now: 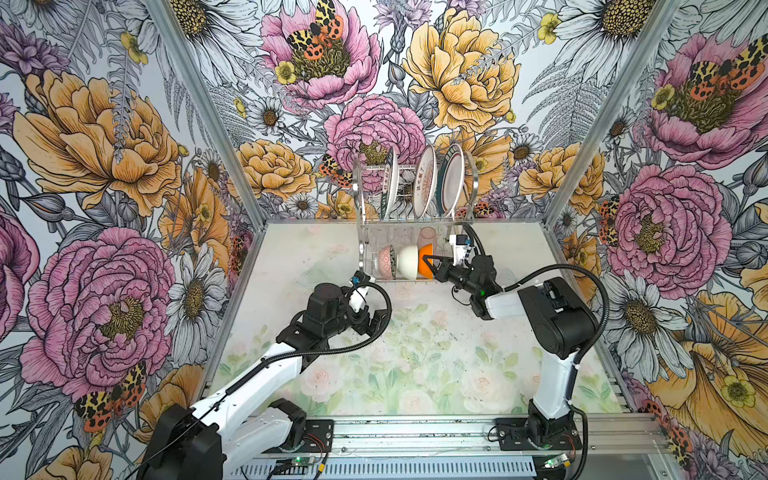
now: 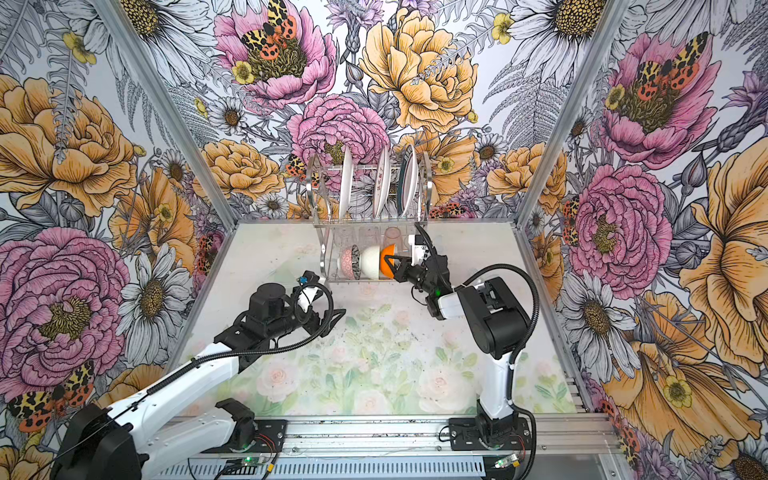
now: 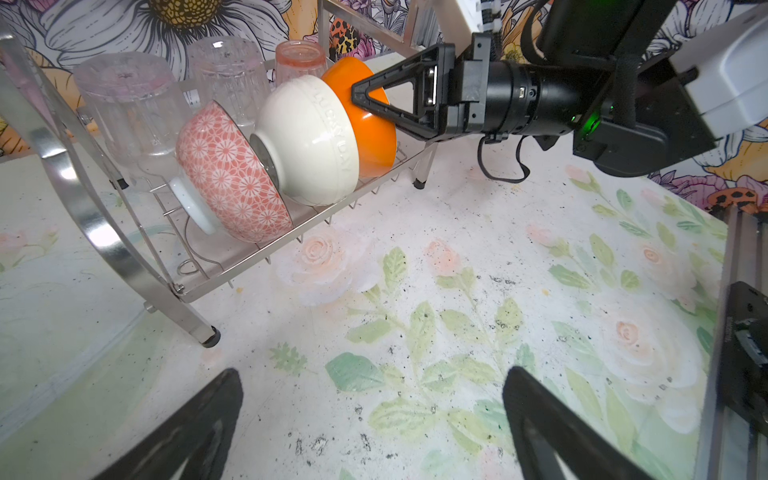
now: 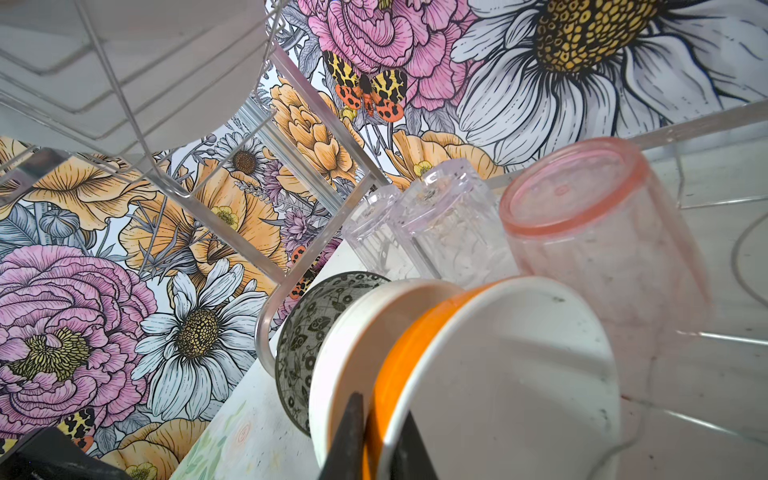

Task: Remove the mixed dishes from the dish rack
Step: 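Close the right gripper on the orange bowl's rim in the lower rack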

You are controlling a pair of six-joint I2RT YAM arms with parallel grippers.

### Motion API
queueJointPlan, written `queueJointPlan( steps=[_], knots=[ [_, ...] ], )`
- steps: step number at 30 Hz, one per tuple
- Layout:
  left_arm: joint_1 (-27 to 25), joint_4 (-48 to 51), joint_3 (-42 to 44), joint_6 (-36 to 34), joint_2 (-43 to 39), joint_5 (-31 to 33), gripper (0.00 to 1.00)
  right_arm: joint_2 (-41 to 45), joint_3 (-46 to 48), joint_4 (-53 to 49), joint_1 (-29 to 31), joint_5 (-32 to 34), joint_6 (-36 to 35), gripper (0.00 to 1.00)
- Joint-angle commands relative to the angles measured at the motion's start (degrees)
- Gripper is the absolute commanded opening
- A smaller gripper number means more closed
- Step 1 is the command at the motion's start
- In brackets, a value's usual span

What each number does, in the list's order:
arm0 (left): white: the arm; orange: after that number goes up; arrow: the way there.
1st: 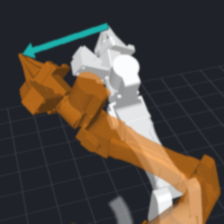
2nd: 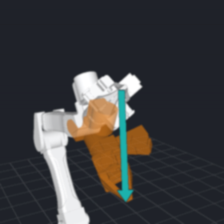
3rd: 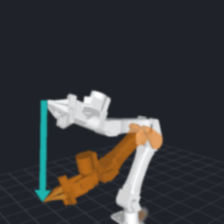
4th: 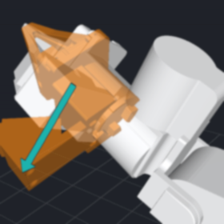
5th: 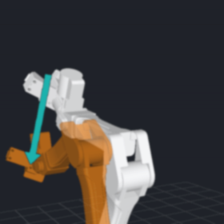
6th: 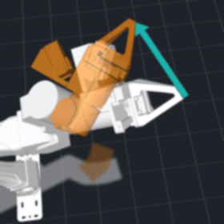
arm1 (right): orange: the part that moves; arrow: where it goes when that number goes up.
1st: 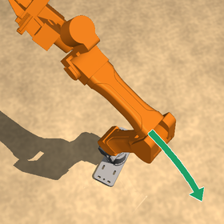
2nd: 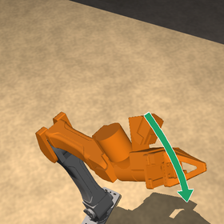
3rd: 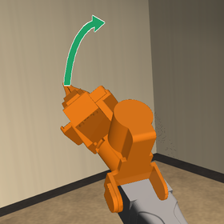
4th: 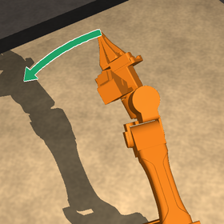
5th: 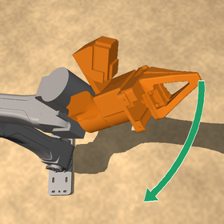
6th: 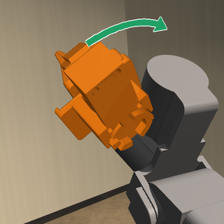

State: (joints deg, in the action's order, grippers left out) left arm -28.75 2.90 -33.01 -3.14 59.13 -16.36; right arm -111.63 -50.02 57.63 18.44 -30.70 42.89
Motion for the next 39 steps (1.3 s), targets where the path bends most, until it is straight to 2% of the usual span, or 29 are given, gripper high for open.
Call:
queueJointPlan(
  steps=[1,39],
  knots=[
    [-0.6,-1.9,1.1,0.6,-0.6,-0.3,0.99,0.2,-0.6,8.1,0.0,2.1,-1.1,0.07],
    [-0.2,0.7,3.1,0.9,-4.4,-0.1,0.99,1.8,-1.5,9.3,0.3,-0.8,-2.9,0.03]
  ],
)
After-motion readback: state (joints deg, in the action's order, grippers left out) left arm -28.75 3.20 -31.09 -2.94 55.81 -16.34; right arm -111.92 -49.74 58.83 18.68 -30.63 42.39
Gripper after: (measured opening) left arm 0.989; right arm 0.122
